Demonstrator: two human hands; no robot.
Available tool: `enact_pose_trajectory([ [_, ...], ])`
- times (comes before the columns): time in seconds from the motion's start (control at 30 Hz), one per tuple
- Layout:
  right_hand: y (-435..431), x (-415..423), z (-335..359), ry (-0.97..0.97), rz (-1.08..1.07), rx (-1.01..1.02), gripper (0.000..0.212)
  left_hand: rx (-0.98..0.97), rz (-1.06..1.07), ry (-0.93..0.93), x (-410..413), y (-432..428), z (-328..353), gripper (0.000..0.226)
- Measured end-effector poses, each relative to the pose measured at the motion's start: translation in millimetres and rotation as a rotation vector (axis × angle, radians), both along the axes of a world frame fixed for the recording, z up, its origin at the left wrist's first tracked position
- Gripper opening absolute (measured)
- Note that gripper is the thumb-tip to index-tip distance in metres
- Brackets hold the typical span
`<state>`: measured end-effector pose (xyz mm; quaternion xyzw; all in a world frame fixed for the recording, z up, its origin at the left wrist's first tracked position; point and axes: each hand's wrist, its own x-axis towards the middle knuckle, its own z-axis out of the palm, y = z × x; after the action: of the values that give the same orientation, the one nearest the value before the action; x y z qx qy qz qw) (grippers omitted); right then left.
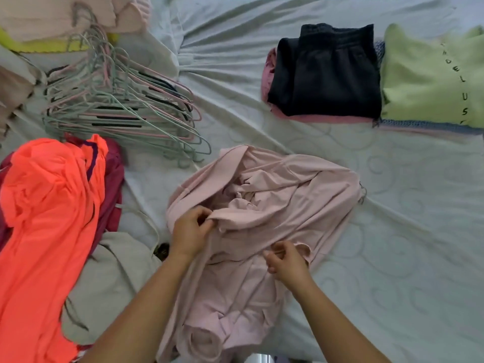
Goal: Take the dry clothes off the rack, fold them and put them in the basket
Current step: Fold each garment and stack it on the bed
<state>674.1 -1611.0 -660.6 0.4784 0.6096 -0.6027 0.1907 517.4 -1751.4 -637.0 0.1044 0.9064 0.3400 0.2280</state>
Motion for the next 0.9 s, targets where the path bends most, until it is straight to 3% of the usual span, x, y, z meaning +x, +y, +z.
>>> enact_pose_trajectory([
  [0.07, 1, 7, -9, -0.047, 0.188, 0.19, 0.025, 0.061, 0.136, 0.103, -42, -3, 17, 0.008],
  [0.13, 5, 13, -10, -0.091, 0.31, 0.247, 0.014, 0.061, 0.27, 0.212, -76, -8, 25, 0.017],
  [0.2, 8, 17, -9, -0.113, 0.363, 0.264, 0.017, 0.031, 0.319, 0.273, -88, -10, 27, 0.03],
  [0.33, 12, 23, -9, -0.084, 0.311, 0.286, 0.023, 0.033, 0.016, 0.179, -36, -8, 15, 0.03],
  [0.4, 13, 27, -8, -0.083, 0.289, 0.275, 0.022, -0.078, -0.138, 0.094, 7, -18, -1, 0.039],
  [0.5, 11, 36, -5, -0.057, 0.214, 0.229, 0.021, -0.381, -0.114, 0.126, 44, -44, -19, 0.072],
  [0.53, 11, 39, -5, -0.053, 0.194, 0.21, 0.02, -0.399, -0.044, 0.052, 46, -51, -21, 0.081],
  [0.63, 10, 40, 2, -0.028, 0.135, 0.164, 0.022, -0.246, 0.108, -0.139, 30, -58, -20, 0.083],
  [0.73, 6, 16, 17, 0.104, -0.022, 0.202, 0.025, -0.142, 0.079, -0.093, 14, -43, -4, 0.067],
  [0.83, -4, -27, 38, 0.304, -0.2, -0.028, 0.016, 0.002, -0.009, -0.033, 29, -23, 15, 0.068],
  [0.9, -8, -51, 48, 0.387, -0.258, -0.229, 0.025, 0.101, -0.144, 0.056, 51, -14, 22, 0.062],
])
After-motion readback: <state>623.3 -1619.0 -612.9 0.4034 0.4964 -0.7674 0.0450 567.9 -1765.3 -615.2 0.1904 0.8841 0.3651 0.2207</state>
